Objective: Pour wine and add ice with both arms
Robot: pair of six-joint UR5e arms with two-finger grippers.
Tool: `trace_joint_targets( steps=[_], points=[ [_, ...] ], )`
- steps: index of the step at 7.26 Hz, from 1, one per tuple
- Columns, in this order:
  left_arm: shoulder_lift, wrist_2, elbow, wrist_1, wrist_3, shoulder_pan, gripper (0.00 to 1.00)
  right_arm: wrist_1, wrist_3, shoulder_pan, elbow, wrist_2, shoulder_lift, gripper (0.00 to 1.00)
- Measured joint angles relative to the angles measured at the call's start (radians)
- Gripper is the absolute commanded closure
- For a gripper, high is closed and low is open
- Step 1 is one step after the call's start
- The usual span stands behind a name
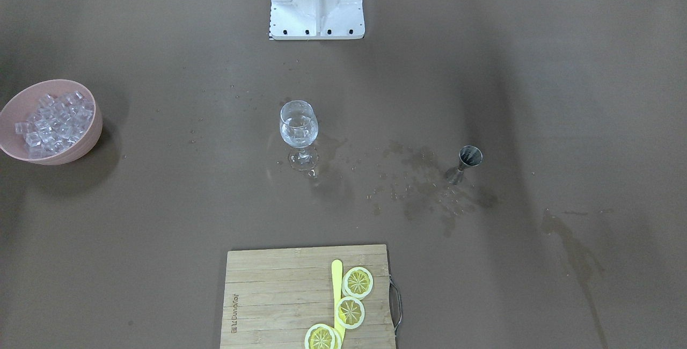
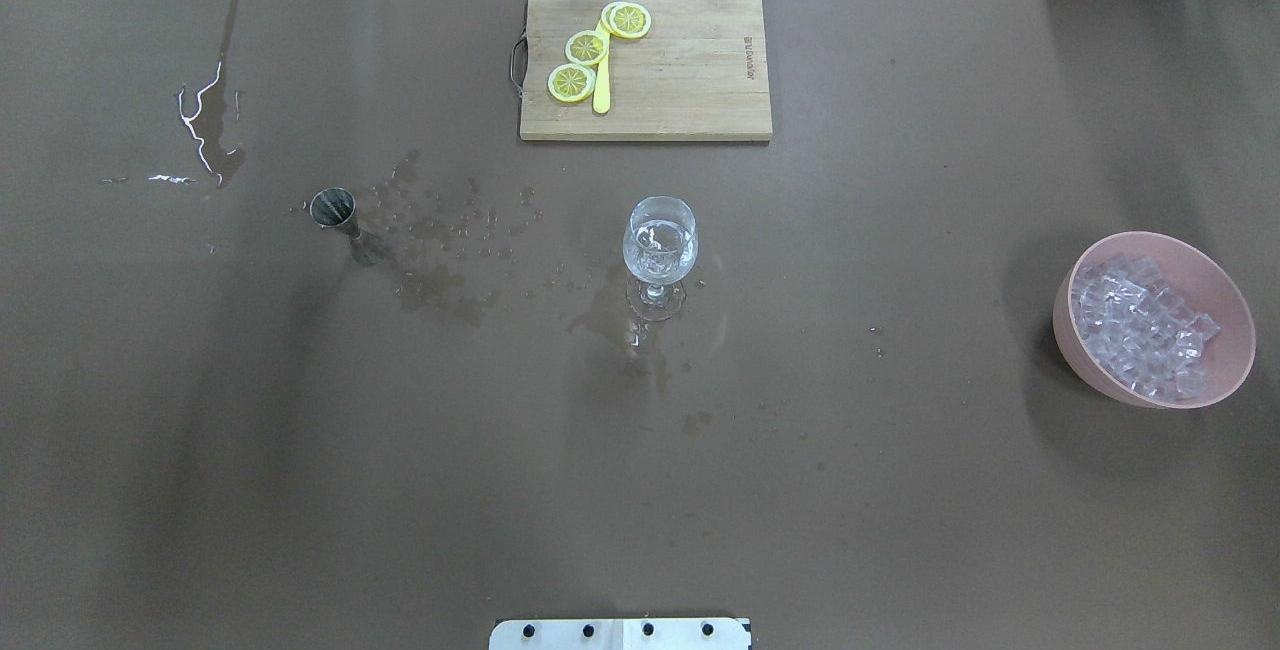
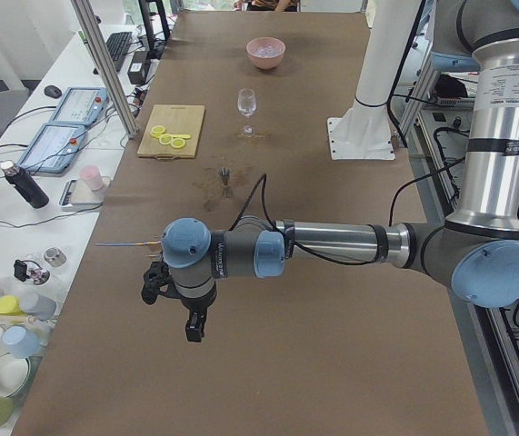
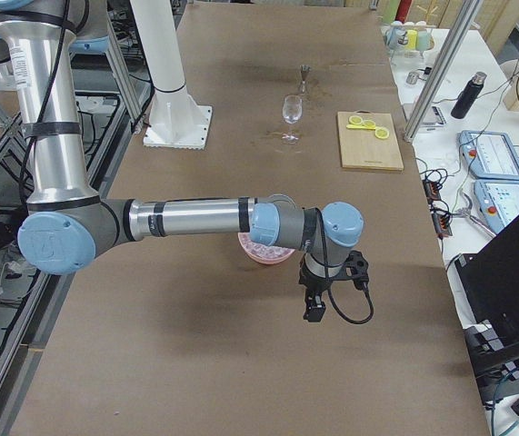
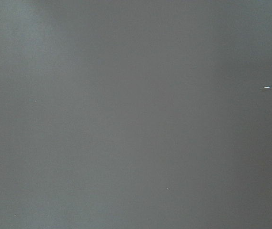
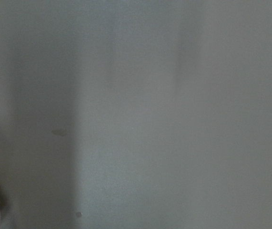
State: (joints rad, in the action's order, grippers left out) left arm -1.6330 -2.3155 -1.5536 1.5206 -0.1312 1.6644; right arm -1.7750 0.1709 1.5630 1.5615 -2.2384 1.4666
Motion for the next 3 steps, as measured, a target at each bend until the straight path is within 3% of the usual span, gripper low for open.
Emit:
trace_joint_targets(
  steps=[3],
  points=[
    [-0.004,0.002,0.0,-0.001,0.0,0.0,0.01,0.0,0.001,0.005,0.001,-0.001,0.0,0.0]
  ],
)
